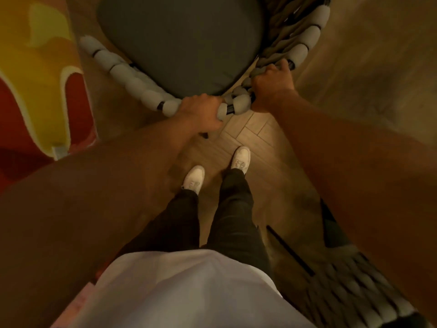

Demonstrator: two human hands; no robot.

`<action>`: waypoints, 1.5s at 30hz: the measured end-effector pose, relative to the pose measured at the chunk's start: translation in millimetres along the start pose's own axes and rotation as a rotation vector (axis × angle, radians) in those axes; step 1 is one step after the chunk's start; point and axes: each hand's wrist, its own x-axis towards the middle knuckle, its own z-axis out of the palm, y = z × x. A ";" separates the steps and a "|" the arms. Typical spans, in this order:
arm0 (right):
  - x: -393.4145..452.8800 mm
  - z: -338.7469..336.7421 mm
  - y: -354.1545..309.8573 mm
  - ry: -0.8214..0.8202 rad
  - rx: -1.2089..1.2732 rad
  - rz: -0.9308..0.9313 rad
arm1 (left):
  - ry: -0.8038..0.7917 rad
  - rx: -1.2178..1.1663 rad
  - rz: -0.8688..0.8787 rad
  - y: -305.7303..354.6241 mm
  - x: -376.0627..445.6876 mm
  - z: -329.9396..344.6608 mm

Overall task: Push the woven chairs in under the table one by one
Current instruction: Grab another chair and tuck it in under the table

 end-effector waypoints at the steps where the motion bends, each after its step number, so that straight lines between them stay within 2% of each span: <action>1: -6.7 3.1 -2.9 -0.008 0.021 0.027 | -0.009 0.028 0.026 -0.5 -2.2 -0.1; 9: -63.0 27.3 -20.5 -0.077 0.260 0.228 | -0.067 0.221 0.218 4.8 -9.2 -1.5; 15: -99.4 53.4 -22.1 -0.165 0.477 0.367 | -0.119 0.349 0.352 32.6 -3.9 -4.5; 22: -158.9 82.4 -57.7 -0.183 0.618 0.465 | -0.123 0.422 0.453 44.3 -34.2 26.1; 30: -211.4 112.2 -72.1 -0.223 0.542 0.270 | -0.173 0.441 0.477 36.2 -85.7 63.5; 36: -233.8 110.9 -112.3 -0.245 0.482 0.350 | -0.174 0.428 0.531 18.8 -112.7 80.2; 39: -244.6 102.7 -144.3 -0.254 0.508 0.392 | -0.237 0.430 0.575 0.6 -124.8 83.3; 45: -265.5 78.7 -215.6 -0.319 0.589 0.496 | -0.220 0.580 0.720 -36.7 -151.2 83.6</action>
